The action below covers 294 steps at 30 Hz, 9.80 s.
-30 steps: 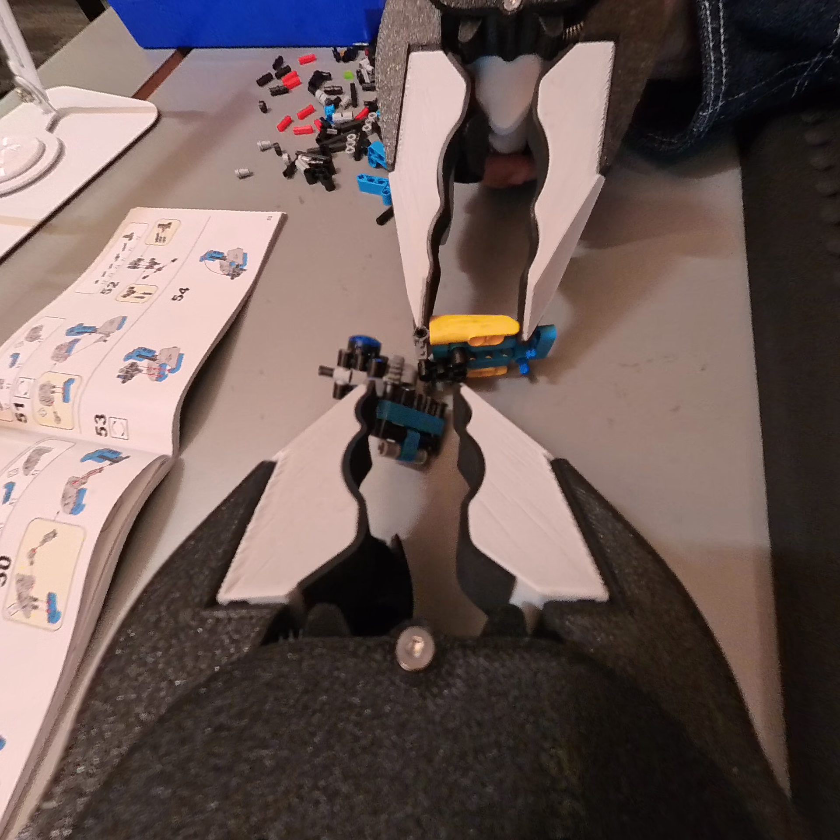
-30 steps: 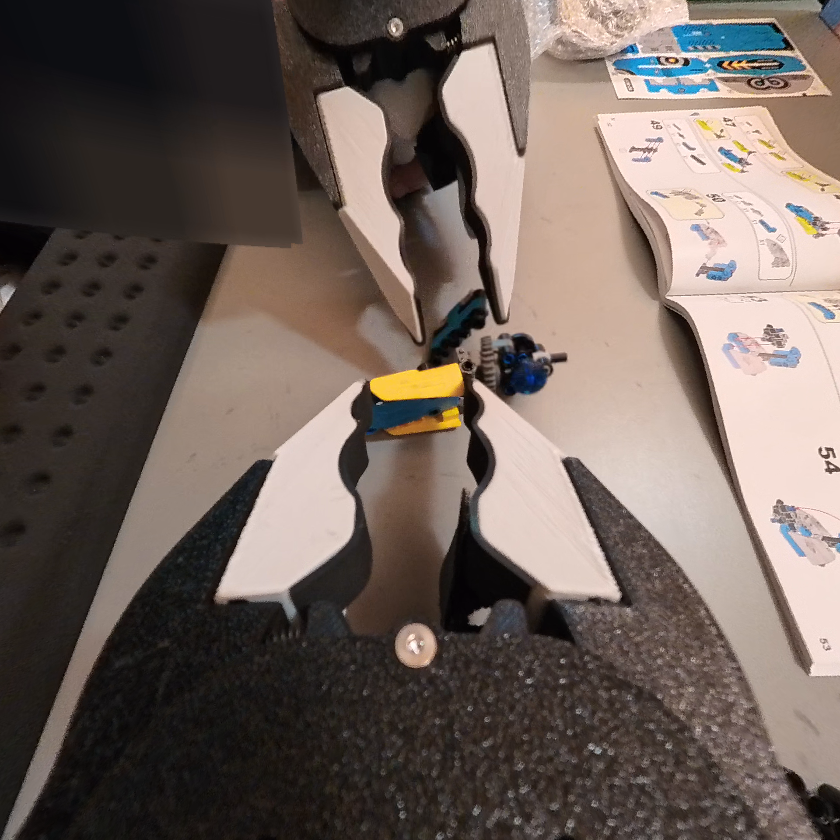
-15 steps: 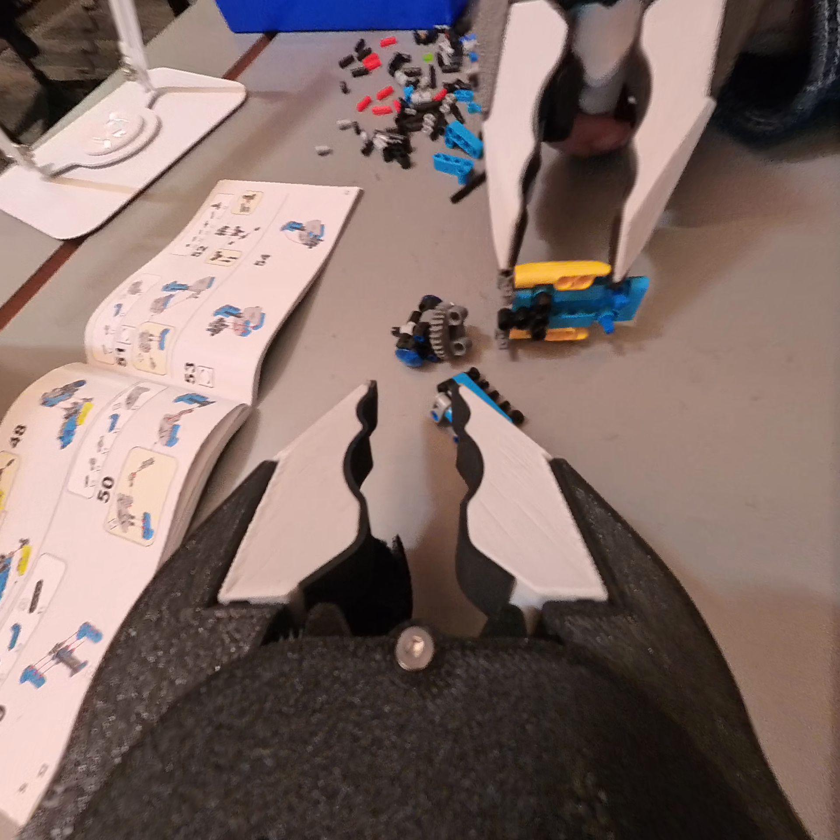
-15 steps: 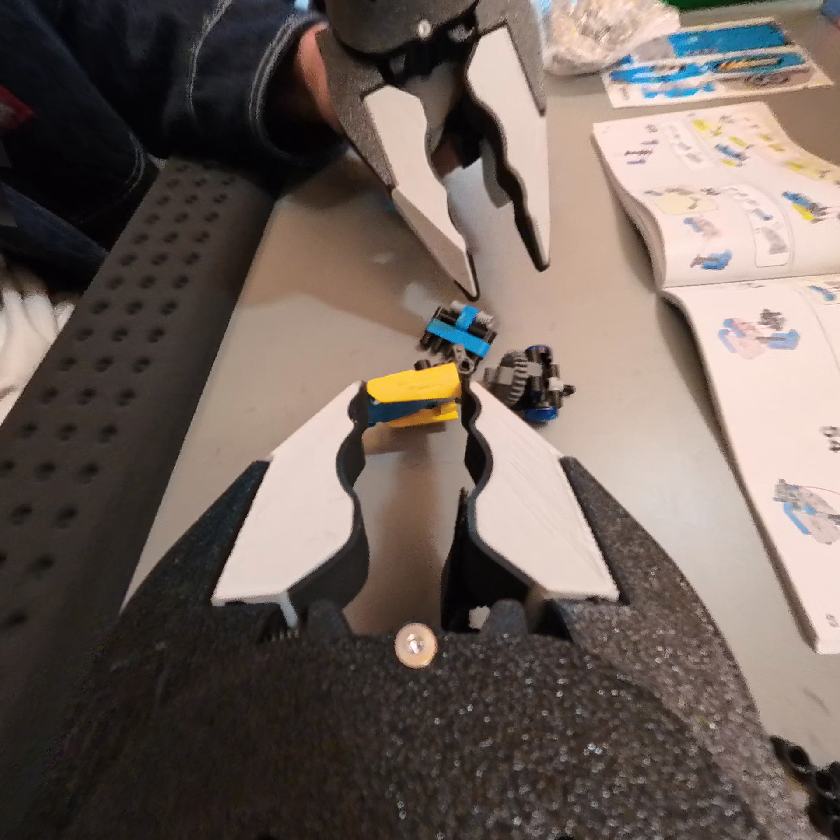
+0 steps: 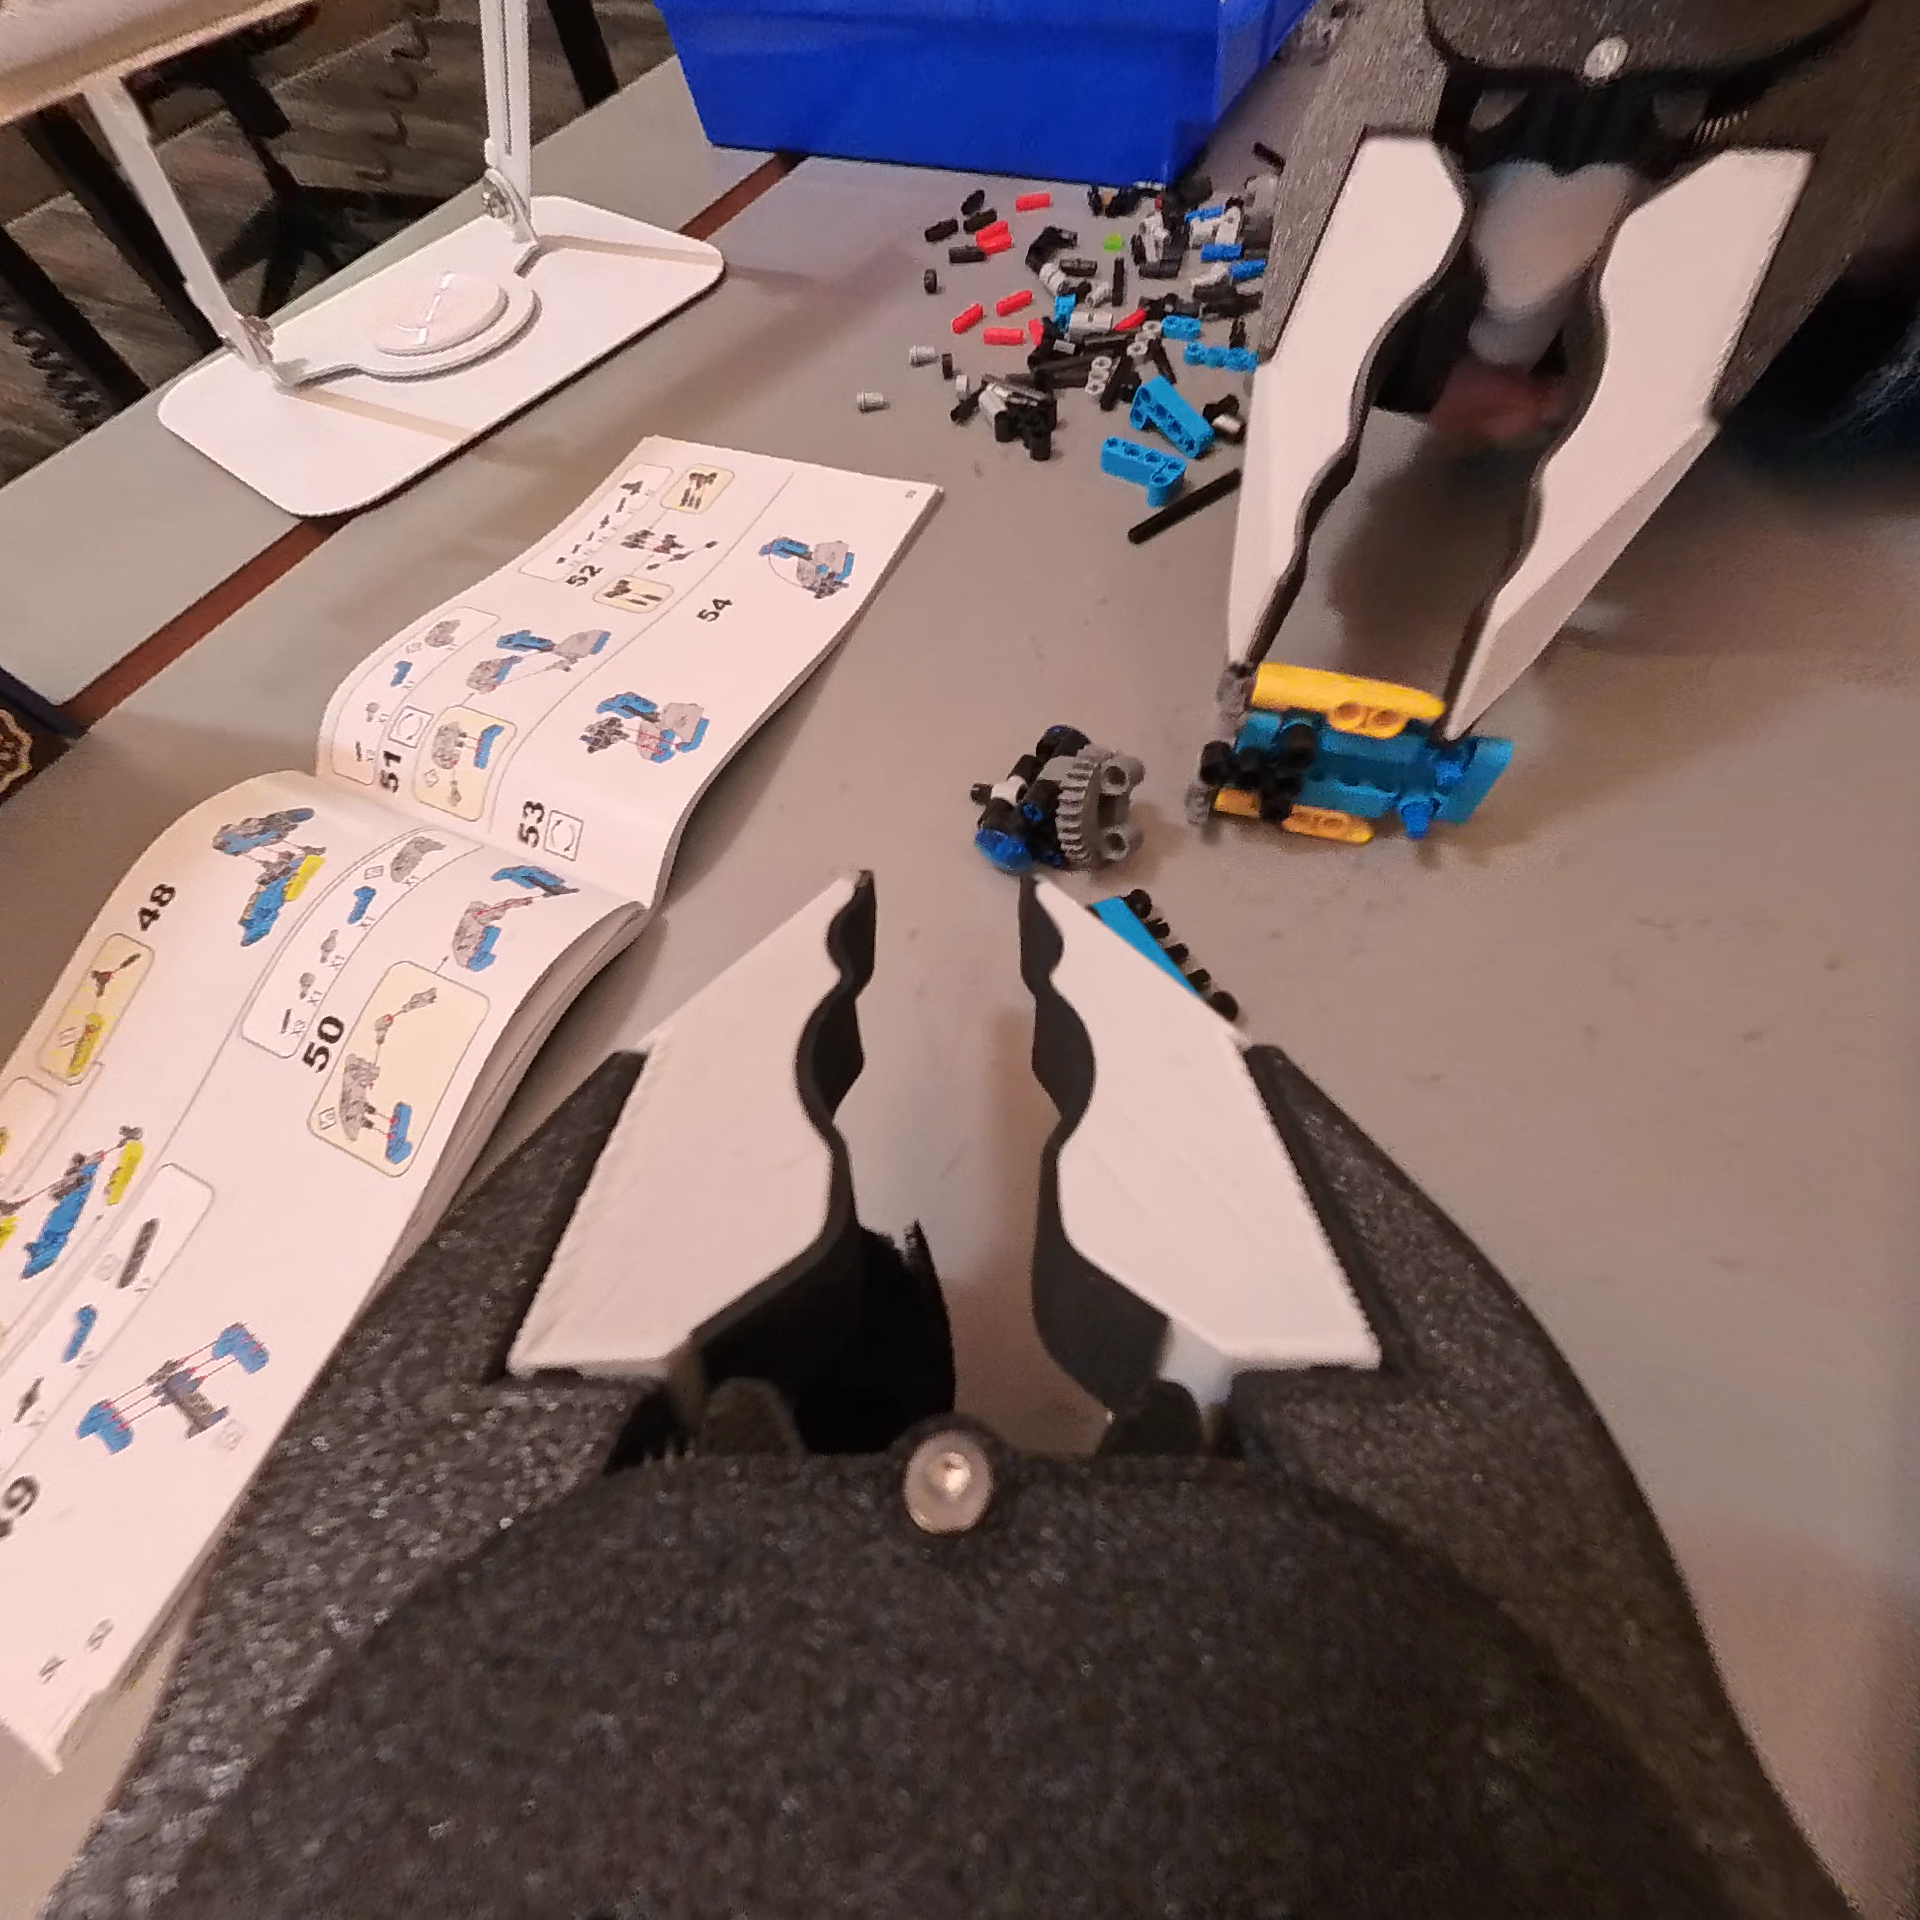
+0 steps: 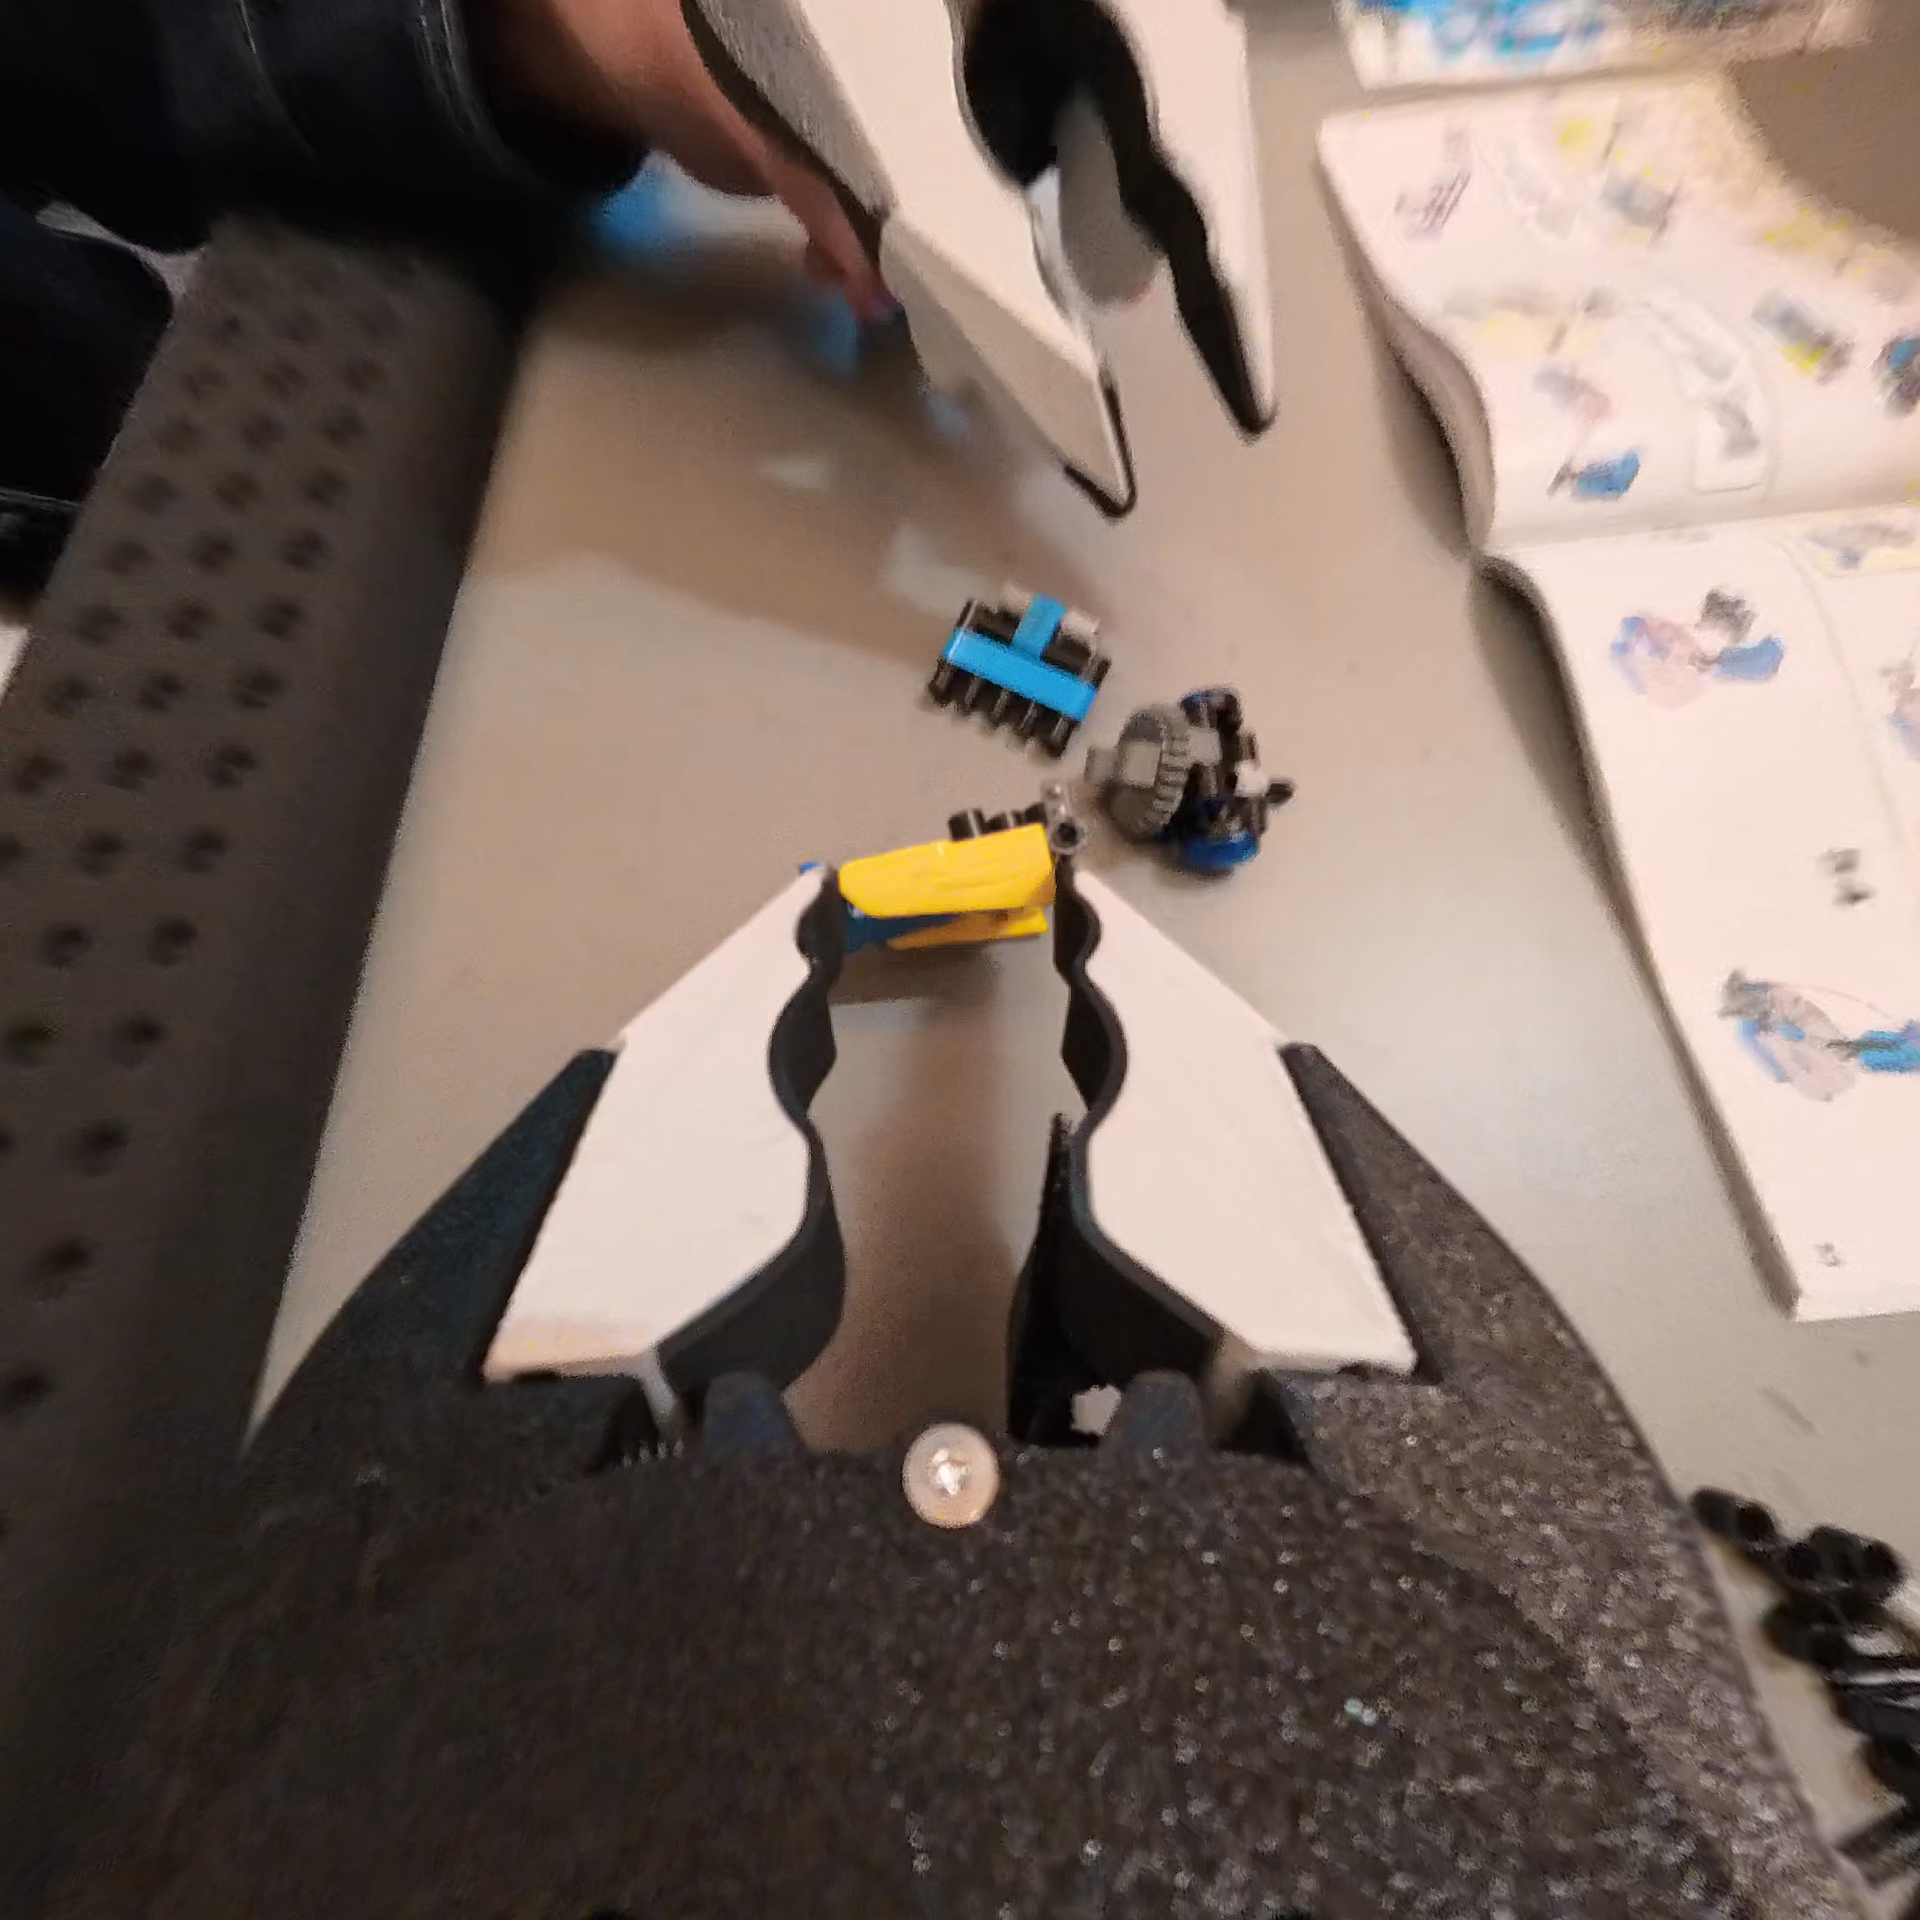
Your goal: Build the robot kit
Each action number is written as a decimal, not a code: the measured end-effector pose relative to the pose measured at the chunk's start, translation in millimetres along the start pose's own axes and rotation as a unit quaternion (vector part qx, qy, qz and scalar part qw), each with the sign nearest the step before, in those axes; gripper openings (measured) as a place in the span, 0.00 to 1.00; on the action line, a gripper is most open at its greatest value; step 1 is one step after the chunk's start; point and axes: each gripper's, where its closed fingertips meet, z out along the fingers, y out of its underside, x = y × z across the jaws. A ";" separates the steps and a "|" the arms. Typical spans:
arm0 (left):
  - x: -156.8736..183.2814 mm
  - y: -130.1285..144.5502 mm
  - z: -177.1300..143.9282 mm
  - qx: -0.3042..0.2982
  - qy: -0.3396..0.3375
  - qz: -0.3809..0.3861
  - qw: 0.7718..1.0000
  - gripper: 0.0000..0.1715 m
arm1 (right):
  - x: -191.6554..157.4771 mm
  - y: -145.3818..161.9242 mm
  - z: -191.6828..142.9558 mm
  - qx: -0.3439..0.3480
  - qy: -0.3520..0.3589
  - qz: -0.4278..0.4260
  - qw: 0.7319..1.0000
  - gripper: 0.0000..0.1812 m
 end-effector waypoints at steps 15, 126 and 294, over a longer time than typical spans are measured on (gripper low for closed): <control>10.2 4.8 6.4 -0.018 0.012 0.019 1.000 0.15 | 13.4 24.5 -12.1 -0.047 0.026 0.016 0.998 0.18; 22.9 -68.1 8.3 0.141 0.347 -0.488 0.788 0.08 | 56.1 -92.5 3.3 0.131 0.275 -0.182 0.935 0.26; 20.0 -95.9 -29.7 0.221 0.166 -0.159 0.948 0.48 | 37.3 -127.3 -64.3 0.414 -0.144 0.214 0.873 0.09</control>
